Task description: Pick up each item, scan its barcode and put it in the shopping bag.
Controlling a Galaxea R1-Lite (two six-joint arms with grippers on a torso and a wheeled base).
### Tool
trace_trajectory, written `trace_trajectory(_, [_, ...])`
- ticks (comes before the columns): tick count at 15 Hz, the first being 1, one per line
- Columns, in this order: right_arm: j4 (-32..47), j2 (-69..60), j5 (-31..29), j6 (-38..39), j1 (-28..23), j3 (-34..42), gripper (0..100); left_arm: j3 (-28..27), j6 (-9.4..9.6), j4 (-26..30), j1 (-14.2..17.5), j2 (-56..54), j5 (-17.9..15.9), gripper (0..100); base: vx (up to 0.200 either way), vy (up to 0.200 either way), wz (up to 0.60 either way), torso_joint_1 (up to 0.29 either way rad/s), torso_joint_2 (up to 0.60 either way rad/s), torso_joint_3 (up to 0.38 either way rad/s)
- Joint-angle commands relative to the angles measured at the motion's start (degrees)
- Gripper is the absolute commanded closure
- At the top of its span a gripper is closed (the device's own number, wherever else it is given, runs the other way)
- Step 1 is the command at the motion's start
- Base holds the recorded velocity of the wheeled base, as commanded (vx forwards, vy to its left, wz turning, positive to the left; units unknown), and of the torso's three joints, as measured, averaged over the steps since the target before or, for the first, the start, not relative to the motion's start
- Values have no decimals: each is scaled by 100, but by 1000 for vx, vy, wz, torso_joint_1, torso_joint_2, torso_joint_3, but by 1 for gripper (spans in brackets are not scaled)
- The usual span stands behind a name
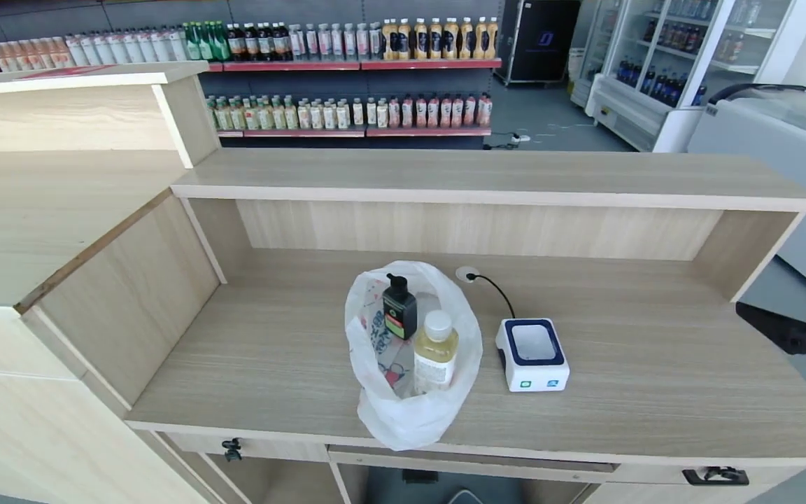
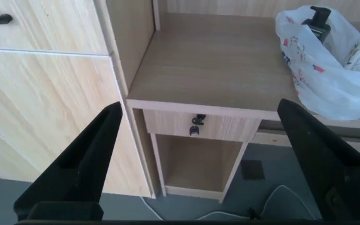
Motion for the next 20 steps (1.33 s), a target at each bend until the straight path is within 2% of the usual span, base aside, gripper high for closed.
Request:
trace_trajectory(1, [22,-810,-249,456,23,549,0,0,0,-1,0,-2,0,0,0,0,-600,-2,7,2])
trace_trajectory(2, [22,-968,-249,720,23,681,0,0,0,-1,0,-2,0,0,0,0,0,0,0,0])
trace_trajectory(3, [57,-1662,-302,1476,-21,1287,0,0,0,-1,0,-2,0,0,0,0,0,0,0,0])
trace_trajectory(6, [4,-3411,-293,1511,75,2623,0,0,0,-1,0,-2,0,0,0,0,0,0,0,0])
trace_trajectory(9, [857,-4677,-556,1555,409,2676,0,0,0,-1,0,-2,0,0,0,0,0,0,0,0])
trace_trajectory(11, [1973,-5609,-1093,1573,1007,2676,0,0,0,-1,0,-2,0,0,0,0,0,0,0,0])
trace_trajectory(13, [2667,-6285,-1295,1608,1165,2676,0,0,0,-1,0,-2,0,0,0,0,0,0,0,0])
trace_trajectory(15, [2975,-6681,-1304,1652,1253,2676,0,0,0,-1,0,-2,0,0,0,0,0,0,0,0])
trace_trajectory(20, [3019,-6874,-1339,1748,1297,2676,0,0,0,-1,0,-2,0,0,0,0,0,0,0,0])
